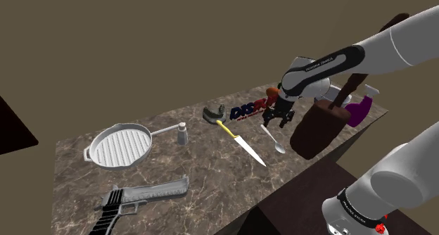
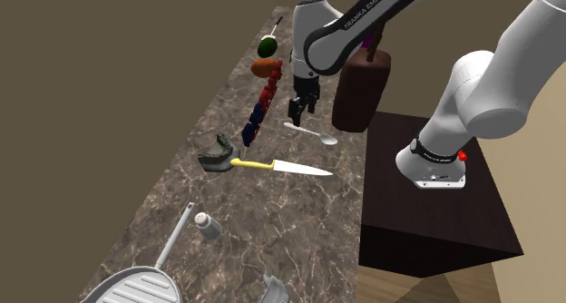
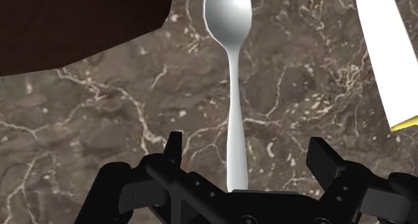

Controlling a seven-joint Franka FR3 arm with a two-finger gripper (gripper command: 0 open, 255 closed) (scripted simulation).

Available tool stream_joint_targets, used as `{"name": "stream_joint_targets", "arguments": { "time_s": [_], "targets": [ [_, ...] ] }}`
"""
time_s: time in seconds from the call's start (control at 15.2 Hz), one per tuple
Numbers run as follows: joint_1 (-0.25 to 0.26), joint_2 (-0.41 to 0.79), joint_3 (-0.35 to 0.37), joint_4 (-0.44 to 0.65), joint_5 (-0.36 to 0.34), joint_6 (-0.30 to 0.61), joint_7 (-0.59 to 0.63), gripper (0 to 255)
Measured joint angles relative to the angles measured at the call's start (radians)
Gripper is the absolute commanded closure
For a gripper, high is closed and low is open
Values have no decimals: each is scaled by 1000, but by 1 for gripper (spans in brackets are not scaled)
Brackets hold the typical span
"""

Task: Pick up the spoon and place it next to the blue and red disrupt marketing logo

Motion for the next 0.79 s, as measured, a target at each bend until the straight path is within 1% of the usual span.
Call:
{"name": "stream_joint_targets", "arguments": {
  "time_s": [0.13,0.46,0.79],
  "targets": [
    [5,30,4,-6,18,40,2,0],
    [18,41,16,-11,53,114,-16,0],
    [20,43,20,-14,62,131,-22,0]
  ]
}}
